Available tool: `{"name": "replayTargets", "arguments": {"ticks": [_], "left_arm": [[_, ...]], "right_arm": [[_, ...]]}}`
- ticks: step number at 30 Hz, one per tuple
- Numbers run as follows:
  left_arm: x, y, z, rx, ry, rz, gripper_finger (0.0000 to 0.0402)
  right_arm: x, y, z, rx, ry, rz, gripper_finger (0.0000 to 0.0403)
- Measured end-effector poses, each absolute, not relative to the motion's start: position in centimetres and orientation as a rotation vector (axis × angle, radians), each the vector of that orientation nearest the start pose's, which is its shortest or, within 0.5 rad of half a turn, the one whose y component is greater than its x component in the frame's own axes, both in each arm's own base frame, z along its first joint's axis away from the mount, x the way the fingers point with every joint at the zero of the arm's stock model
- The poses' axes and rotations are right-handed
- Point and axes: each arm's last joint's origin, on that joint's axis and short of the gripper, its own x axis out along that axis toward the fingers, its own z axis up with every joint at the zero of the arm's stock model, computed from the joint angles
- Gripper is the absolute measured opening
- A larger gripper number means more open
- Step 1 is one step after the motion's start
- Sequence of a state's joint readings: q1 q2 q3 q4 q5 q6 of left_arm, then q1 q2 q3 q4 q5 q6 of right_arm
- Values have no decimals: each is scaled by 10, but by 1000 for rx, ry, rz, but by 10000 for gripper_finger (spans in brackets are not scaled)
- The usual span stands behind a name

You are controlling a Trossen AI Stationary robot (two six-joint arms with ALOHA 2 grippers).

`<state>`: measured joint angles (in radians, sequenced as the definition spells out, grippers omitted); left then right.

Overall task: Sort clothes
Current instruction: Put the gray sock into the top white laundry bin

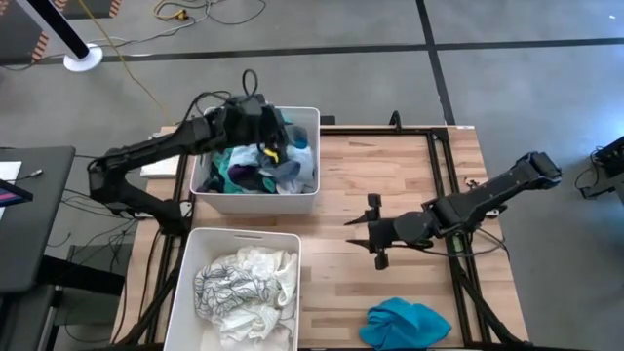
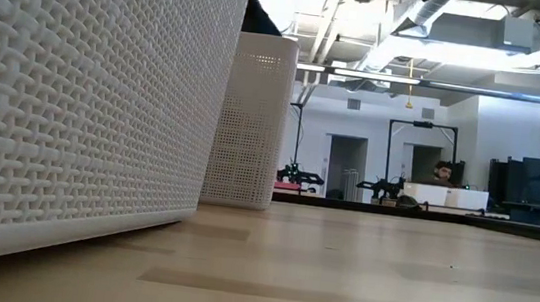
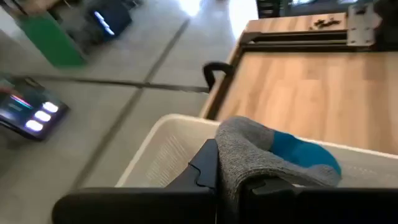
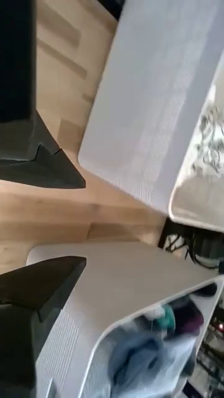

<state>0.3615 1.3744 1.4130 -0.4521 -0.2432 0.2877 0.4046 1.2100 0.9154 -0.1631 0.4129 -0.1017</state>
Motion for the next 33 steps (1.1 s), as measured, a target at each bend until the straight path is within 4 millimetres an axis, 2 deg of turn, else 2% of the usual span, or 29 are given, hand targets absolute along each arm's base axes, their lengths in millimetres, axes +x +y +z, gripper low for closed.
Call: {"name": "replayTargets", "arguments": {"ticks": [5, 14, 20, 26, 30, 33], "left_arm": [[277, 138, 380, 118, 530, 493, 1], [288, 170, 346, -74, 651, 456, 1], [289, 177, 358, -174, 661, 445, 5], [290, 183, 345, -252, 796, 461, 8], [291, 186, 330, -300, 910, 453, 9], [291, 185, 332, -314, 931, 434, 10]], "right_arm": [[246, 102, 291, -296, 433, 45, 193], [240, 117, 289, -291, 430, 93, 191], [236, 126, 290, -295, 422, 125, 191], [236, 127, 291, -291, 412, 130, 191], [236, 127, 291, -290, 411, 130, 191], [236, 127, 291, -286, 411, 129, 191]]}}
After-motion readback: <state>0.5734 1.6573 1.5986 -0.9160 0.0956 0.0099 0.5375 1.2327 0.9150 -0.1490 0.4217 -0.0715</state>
